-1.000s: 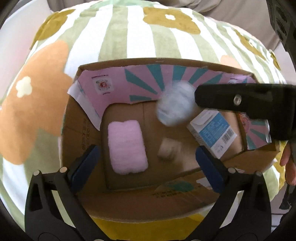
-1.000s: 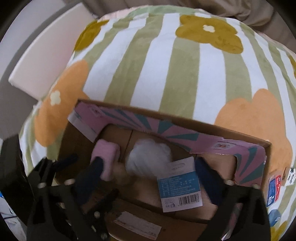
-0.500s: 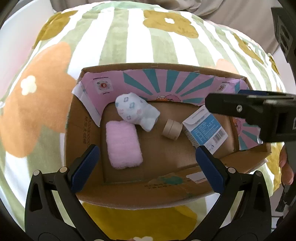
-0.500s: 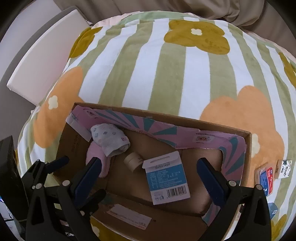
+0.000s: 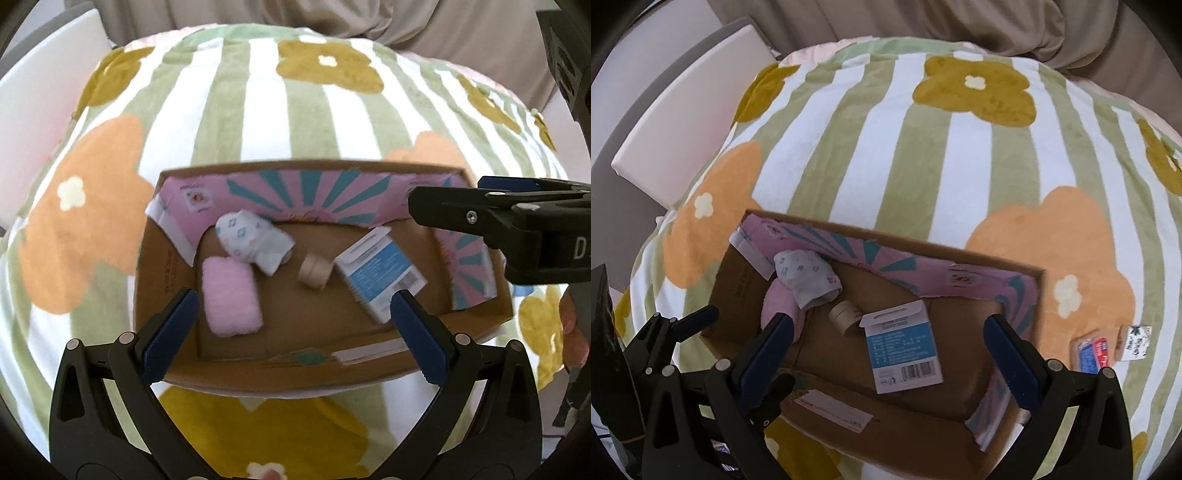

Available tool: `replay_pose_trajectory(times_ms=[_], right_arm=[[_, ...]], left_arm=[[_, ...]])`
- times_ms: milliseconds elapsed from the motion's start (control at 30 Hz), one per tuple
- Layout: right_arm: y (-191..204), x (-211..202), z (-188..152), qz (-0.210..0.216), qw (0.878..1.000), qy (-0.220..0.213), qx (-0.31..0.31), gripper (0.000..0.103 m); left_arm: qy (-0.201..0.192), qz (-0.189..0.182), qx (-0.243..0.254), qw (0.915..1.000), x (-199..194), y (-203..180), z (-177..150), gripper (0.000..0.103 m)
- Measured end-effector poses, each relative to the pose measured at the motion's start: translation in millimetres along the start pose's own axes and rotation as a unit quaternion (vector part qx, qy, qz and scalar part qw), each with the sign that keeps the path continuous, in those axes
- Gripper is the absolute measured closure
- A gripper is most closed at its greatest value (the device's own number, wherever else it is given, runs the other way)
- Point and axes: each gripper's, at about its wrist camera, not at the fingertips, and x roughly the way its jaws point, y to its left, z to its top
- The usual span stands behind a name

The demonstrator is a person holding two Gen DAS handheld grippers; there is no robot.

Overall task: Organize objects
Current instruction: 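Move both tools back toward the remaining items on the blanket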

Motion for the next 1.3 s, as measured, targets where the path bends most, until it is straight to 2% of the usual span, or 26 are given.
replay_pose_trajectory(times_ms=[267,500,700,967,1133,1300], right_arm=[[-32,-58,3,-0.040,0.997,-0.061,0.001,0.001],[-85,-104,-5,-0.062,0.994,-0.088,0.017,0.001],[-131,-134,-22,-0.069,0.991,-0.114,0.028,0.001],[-183,-148,-55,-0.091,0.991,-0.100,0.007,0.001],[-211,-147,-73,-0.089,0.992,-0.089,-0.012,0.001],[-232,-140,-92,-0.083,0.993,-0.076,-0.033,0.001]], left_arm=[[-0.032,-0.014,0.004,0.9994,-35,-37,14,0.000],[-0.053,-0.035,0.012,0.9979,-56,-93,19,0.000],[-0.056,-0.031,0.017,0.9978,-61,-150,9,0.000],[-0.060,-0.028,0.003,0.9978,-59,-209,-10,0.002],[-0.064,-0.020,-0.012,0.9977,-53,-239,-27,0.006],[-0.049,-0.008,-0.021,0.9986,-36,-264,-42,0.009]])
